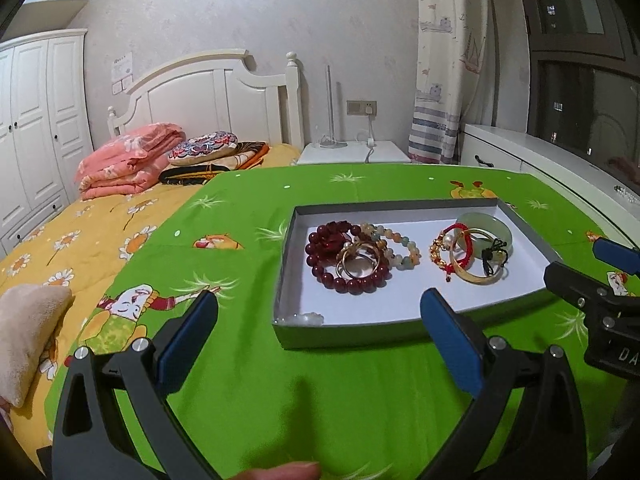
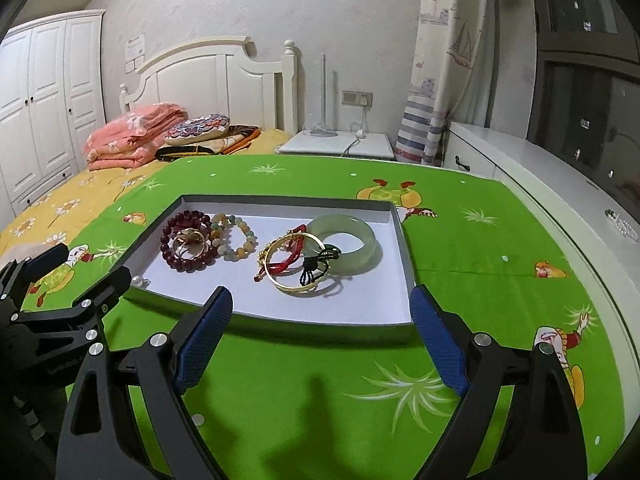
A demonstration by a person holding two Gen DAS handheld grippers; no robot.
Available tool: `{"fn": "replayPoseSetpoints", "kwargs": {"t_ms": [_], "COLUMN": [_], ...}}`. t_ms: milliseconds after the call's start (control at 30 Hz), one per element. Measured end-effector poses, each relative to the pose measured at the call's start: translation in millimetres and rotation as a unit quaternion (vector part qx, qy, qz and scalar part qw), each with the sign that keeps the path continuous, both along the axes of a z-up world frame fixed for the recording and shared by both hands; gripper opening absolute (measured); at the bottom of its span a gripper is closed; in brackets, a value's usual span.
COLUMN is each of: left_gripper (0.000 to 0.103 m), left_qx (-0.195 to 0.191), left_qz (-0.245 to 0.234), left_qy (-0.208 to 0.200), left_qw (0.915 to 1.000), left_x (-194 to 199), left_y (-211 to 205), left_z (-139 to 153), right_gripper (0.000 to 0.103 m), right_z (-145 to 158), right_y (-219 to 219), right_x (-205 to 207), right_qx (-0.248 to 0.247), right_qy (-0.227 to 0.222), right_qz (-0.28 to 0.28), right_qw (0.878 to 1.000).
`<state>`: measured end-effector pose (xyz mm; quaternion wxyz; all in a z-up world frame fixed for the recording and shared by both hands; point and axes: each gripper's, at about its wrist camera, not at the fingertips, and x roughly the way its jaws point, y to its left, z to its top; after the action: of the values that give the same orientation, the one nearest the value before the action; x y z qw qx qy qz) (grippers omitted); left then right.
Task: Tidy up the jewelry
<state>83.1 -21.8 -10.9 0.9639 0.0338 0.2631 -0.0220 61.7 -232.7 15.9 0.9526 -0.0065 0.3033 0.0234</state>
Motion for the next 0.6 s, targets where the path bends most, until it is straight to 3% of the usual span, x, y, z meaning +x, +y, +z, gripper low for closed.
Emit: {"fn": "replayPoseSetpoints", "kwargs": {"t_ms": [600], "left_gripper": [0.098], "left_qx": [0.001], "left_qz": [-0.004], "left_qy": [0.009], "left_qw": [1.0000], "left_x": [-2.4], "left_y": [-0.3], "left_z": [-6.8], "right_gripper": [0.085], "right_z": [-3.7], "right_y": [2.5], "right_x": [-0.6], "right_qx": [-0.002], "right_qy": [0.007], "right_qz": [0.003], "right_qw": [1.000]}}
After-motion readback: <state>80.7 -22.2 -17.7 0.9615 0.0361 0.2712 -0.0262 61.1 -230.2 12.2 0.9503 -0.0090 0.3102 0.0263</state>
